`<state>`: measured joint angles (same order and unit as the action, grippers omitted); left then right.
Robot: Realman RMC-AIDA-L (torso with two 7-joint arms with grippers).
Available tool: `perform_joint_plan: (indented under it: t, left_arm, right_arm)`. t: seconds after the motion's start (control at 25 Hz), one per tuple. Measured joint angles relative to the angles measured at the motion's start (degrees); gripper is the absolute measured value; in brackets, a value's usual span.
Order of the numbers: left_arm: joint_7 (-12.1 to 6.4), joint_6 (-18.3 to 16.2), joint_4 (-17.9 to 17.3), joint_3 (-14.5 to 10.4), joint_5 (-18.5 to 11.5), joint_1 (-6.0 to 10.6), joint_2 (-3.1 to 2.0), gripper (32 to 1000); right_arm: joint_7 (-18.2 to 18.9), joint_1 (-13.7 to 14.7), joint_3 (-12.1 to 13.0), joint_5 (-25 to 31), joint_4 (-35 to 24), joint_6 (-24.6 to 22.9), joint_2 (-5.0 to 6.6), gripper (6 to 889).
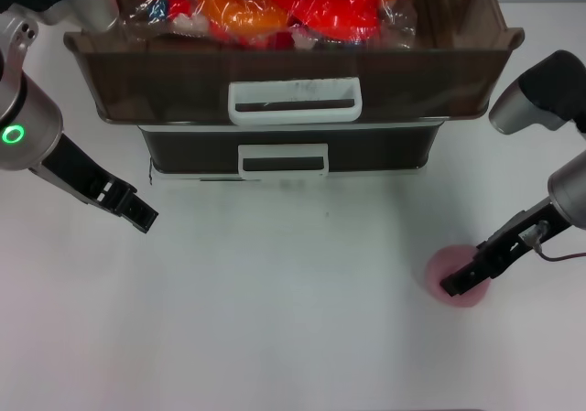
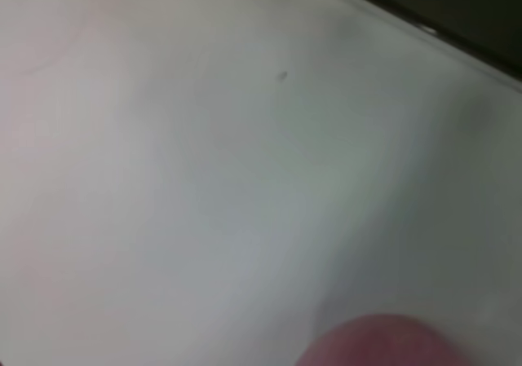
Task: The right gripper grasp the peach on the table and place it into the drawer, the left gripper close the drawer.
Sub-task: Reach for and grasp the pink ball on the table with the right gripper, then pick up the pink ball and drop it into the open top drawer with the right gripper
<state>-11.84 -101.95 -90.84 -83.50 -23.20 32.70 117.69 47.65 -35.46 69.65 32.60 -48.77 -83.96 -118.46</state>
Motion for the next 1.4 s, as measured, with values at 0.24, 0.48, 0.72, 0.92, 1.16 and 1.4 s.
perform_joint_plan:
  t: [0.24, 0.48, 0.72, 0.92, 1.16, 1.4]
  left_arm:
    - [-0.02, 0.1, 0.06, 0.0, 0.0, 0.07, 0.0, 878]
    - [-0.02, 0.09, 0.06, 0.0, 0.0, 0.14, 0.0, 877]
    - [-0.02, 0.08, 0.06, 0.0, 0.0, 0.17, -0.03, 877]
    - [-0.02, 0.08, 0.05, 0.0, 0.0, 0.39, -0.13, 877]
    - [-0.02, 0.08, 0.05, 0.0, -0.08, 0.46, -0.16, 877]
    - [-0.02, 0.08, 0.05, 0.0, -0.09, 0.34, -0.18, 877]
  right_arm:
    - [-0.15, -0.22, 0.1, -0.49, 1.11, 0.67, -0.01, 809]
    - [-0.58, -0.36, 0.1, -0.54, 1.5, 1.84, 0.04, 708]
    - [-0.71, -0.34, -0.04, -0.15, 1.82, 2.99, 0.12, 463]
    - [-0.72, -0.36, -0.04, -0.11, 1.84, 3.01, 0.14, 322]
    - [-0.72, -0.35, 0.05, -0.09, 1.78, 3.02, 0.16, 213]
    - [-0.72, -0.32, 0.05, -0.08, 1.58, 2.83, 0.16, 157]
